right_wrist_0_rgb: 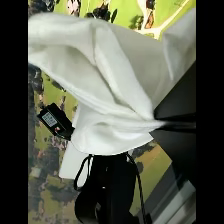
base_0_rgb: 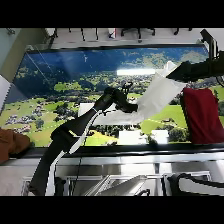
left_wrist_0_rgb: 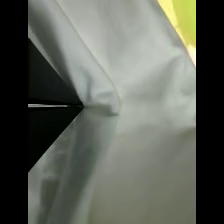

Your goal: Fold the shirts.

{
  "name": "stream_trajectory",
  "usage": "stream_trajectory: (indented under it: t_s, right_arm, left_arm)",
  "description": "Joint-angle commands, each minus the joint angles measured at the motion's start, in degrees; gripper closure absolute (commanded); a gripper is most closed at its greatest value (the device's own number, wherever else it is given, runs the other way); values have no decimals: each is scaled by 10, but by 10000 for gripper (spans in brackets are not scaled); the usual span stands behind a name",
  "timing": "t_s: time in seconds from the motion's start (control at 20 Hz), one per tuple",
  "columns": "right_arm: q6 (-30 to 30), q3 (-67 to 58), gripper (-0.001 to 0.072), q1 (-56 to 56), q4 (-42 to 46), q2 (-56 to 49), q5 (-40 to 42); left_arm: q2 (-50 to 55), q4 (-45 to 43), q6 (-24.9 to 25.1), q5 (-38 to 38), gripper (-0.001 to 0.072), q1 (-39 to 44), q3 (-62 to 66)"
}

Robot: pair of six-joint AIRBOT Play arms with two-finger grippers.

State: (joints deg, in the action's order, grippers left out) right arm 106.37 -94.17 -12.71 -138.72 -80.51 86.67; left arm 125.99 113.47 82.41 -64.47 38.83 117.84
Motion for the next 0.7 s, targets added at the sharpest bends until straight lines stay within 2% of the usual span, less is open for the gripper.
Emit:
stream_trajectory:
  t_s: [0.0,0.15,0.3,0.45,0.6,0.65]
  right_arm:
    - [-37,-4,692,31,-10,12,10]
    - [-57,-4,692,95,-20,25,-15]
    - [-84,-4,692,186,-19,13,-82]
    - [-91,-3,692,313,-19,-34,-210]
    - [-86,-3,689,468,-10,-139,-400]
    - [-79,-4,545,523,-12,-191,-464]
  left_arm:
    - [-53,40,-2,-13,693,-35,6]
    - [-138,31,17,-84,693,-111,6]
    - [-252,32,25,-147,693,-226,6]
    - [-368,31,26,-167,693,-349,6]
    - [-462,32,26,-165,692,-458,-7]
    - [-491,32,27,-161,693,-486,-29]
